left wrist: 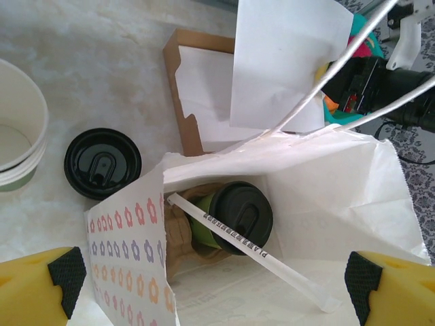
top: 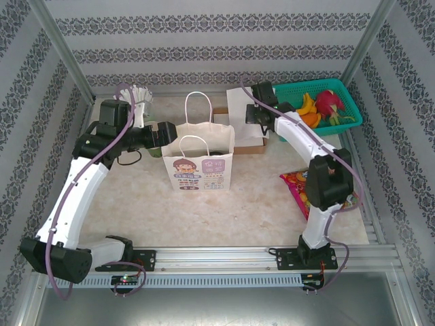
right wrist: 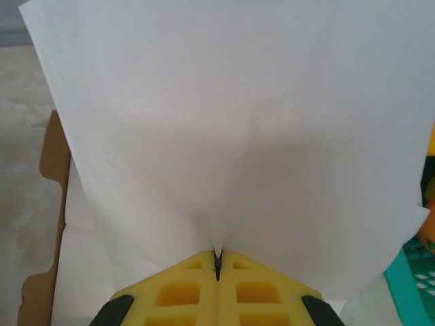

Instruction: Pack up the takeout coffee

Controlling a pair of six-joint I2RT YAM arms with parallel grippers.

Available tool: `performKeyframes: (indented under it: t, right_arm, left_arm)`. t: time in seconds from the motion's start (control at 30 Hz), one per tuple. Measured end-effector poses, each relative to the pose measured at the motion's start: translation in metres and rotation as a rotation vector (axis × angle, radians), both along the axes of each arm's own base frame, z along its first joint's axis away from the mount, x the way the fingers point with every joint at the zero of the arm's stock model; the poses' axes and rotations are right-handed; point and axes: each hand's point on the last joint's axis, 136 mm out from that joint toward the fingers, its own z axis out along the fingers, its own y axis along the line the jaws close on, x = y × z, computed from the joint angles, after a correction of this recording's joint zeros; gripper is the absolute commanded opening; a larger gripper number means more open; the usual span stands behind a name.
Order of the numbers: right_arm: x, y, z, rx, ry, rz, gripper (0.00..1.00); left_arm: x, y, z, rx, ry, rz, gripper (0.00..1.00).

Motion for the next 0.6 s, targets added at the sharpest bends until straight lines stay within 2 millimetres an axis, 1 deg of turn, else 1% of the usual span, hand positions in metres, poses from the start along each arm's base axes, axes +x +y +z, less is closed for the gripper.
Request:
performKeyframes:
  t: [0.13,0.3,0.47,0.5,0.6]
  right_arm:
    - [-0.010,-0.005,0.014,0.007,-0.104,0.019,0.00]
    - [-0.008,-0.015,0.038,0.025,-0.222,0.004,0.00]
    - [-0.011,-0.026,0.061,0.027,-0.323,-0.005,0.00]
    - [-0.013,-0.027,0.066,0.029,-0.349,-0.005,0.00]
    - [-0.030,-0.032,0.082,0.041,-0.426,0.000,0.00]
  left_arm:
    - [-0.004,0.000,0.010,0.019,-0.060,-0.029,1.00]
    - [-0.007,-0.003,0.022,0.025,-0.133,-0.072,1.00]
    - [-0.009,-0.010,0.030,0.020,-0.186,-0.129,1.00]
    - [-0.010,-0.011,0.031,0.021,-0.193,-0.140,1.00]
    - [-0.015,-0.017,0.036,0.018,-0.224,-0.199,1.00]
